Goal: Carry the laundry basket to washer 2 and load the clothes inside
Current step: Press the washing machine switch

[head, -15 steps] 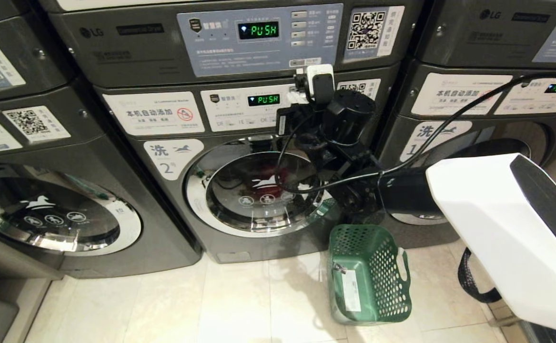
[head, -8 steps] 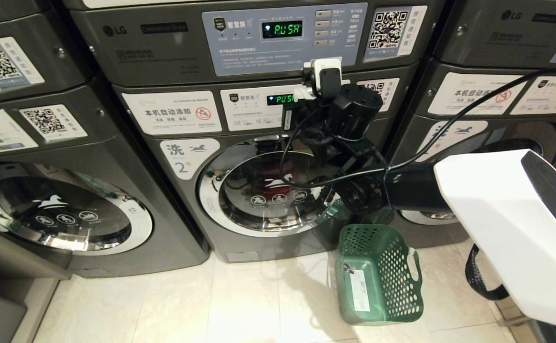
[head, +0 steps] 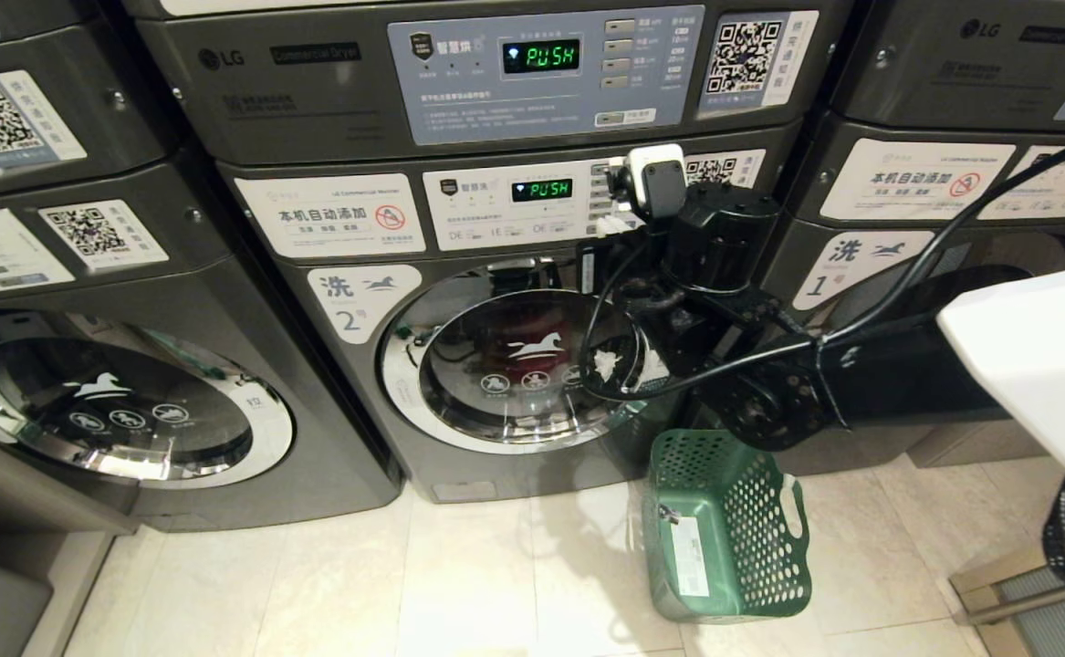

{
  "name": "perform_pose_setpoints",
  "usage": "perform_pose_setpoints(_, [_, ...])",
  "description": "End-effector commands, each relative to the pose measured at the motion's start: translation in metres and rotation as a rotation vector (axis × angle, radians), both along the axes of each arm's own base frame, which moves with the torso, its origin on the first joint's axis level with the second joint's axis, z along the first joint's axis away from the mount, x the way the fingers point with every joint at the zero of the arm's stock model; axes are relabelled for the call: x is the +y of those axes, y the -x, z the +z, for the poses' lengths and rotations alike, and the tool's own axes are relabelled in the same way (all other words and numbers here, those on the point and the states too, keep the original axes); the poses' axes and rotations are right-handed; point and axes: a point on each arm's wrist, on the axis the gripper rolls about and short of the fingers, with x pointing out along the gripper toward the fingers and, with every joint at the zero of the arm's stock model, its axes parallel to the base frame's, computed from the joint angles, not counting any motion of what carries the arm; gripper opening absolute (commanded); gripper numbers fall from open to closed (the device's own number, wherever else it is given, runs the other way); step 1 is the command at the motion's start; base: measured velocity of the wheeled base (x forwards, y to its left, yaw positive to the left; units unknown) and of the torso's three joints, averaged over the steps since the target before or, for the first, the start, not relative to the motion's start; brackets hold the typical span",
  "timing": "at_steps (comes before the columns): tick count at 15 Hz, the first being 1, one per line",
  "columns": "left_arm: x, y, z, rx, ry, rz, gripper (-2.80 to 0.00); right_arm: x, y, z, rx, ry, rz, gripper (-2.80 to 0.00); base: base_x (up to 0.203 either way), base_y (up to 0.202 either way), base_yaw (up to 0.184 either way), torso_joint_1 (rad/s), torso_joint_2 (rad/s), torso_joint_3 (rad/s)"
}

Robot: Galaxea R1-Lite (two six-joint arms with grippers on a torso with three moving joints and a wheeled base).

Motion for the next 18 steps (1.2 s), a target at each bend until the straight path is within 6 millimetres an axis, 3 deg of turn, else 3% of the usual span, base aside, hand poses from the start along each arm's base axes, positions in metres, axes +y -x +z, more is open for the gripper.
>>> perform_pose_setpoints(1, [0.0,0.0,0.0,0.001,-0.001,0.001,-2.8,-0.032,0.027,0.015,0.008,0.004,-0.022,-2.8,0.0,0.0,0.0,0.0,0.0,0.0])
perform_pose_setpoints(4, [0.0,0.0,0.0,0.001,-0.004,-0.001,-2.8,-0.07,0.035,0.006,0.049,0.02,-0.053,-2.8,0.0,0.0,0.0,0.0,0.0,0.0])
perform_pose_setpoints(8, [0.0,0.0,0.0,0.0,-0.003,0.0,-2.8,-0.086,0.053,-0.003,0.022,-0.015,0.177,-2.8,0.0,0.0,0.0,0.0,0.0,0.0])
perform_pose_setpoints(11, [0.0,0.0,0.0,0.001,0.0,0.002,-2.8,-0.101,0.052,-0.01,-0.007,0.018,0.305,-2.8,0.0,0.0,0.0,0.0,0.0,0.0])
perform_pose_setpoints(15, [0.0,0.0,0.0,0.001,0.0,0.001,-2.8,-0.097,0.015,-0.015,-0.032,0.026,0.305,-2.8,0.0,0.0,0.0,0.0,0.0,0.0])
perform_pose_setpoints(18, [0.0,0.0,0.0,0.001,0.003,0.002,-2.8,-0.084,-0.026,-0.015,-0.072,0.014,0.286,-2.8,0.0,0.0,0.0,0.0,0.0,0.0])
